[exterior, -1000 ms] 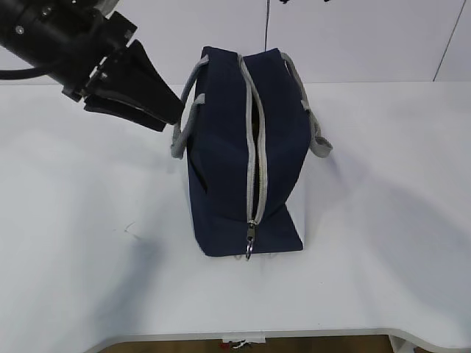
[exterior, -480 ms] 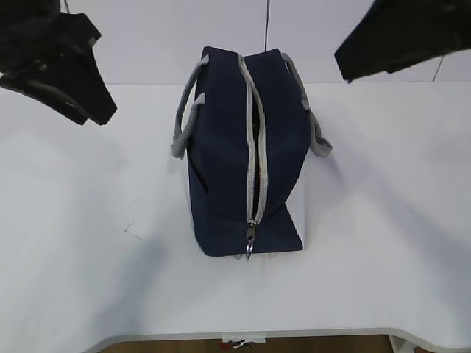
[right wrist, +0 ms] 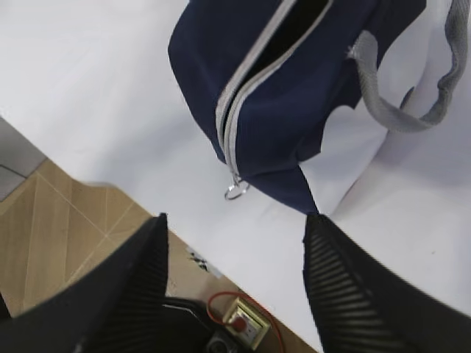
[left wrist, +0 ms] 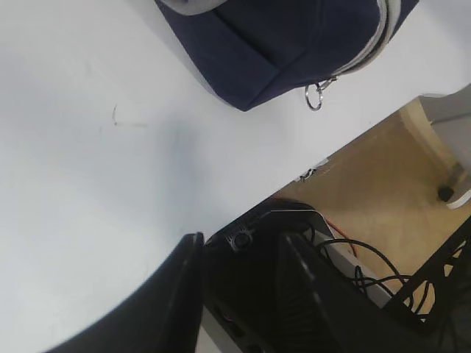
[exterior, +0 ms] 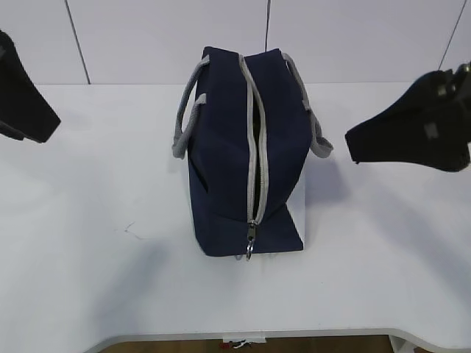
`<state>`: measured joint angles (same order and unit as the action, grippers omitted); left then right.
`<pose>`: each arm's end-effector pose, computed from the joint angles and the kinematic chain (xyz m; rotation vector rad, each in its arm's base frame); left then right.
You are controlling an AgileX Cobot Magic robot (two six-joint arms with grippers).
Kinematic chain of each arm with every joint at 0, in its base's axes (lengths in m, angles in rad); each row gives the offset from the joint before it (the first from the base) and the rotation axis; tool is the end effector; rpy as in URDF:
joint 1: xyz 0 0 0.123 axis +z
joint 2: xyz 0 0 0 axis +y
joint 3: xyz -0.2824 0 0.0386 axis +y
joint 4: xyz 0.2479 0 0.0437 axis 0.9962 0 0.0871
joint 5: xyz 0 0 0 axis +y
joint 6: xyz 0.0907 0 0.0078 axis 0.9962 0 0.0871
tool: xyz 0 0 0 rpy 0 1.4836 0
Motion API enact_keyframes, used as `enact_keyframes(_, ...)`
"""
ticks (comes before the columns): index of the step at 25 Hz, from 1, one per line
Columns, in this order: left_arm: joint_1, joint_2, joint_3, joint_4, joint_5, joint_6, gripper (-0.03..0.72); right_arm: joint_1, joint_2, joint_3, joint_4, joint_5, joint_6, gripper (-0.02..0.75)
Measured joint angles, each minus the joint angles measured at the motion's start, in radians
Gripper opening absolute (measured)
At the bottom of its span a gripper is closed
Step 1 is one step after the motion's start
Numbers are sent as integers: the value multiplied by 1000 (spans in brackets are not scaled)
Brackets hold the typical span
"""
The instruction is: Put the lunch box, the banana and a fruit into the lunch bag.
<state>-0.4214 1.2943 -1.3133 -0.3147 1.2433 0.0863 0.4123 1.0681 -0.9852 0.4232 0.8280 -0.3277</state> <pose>0.2124 -0.1245 0.3752 0.6359 2.6453 -0.5330 0.1815 0.1095 0.3511 -0.6702 2.2713 0.5465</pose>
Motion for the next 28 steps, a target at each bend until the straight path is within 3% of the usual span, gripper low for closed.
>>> enact_keyframes(6,0,-60,3,-30,1,-2,251,2,43,5,16,-92,-22,426)
enact_keyframes(14,0,-97,3,-98,4,-4,246,80,50,5,-210,-114,42,380)
enact_keyframes(19,0,-97,3,-108,6,-5,244,160,50,13,-247,-122,92,379)
enact_keyframes(23,0,-97,3,-108,6,-6,244,207,50,89,-247,-292,160,375)
enact_keyframes(28,0,-97,3,-108,6,-6,244,219,50,284,-247,-613,185,372)
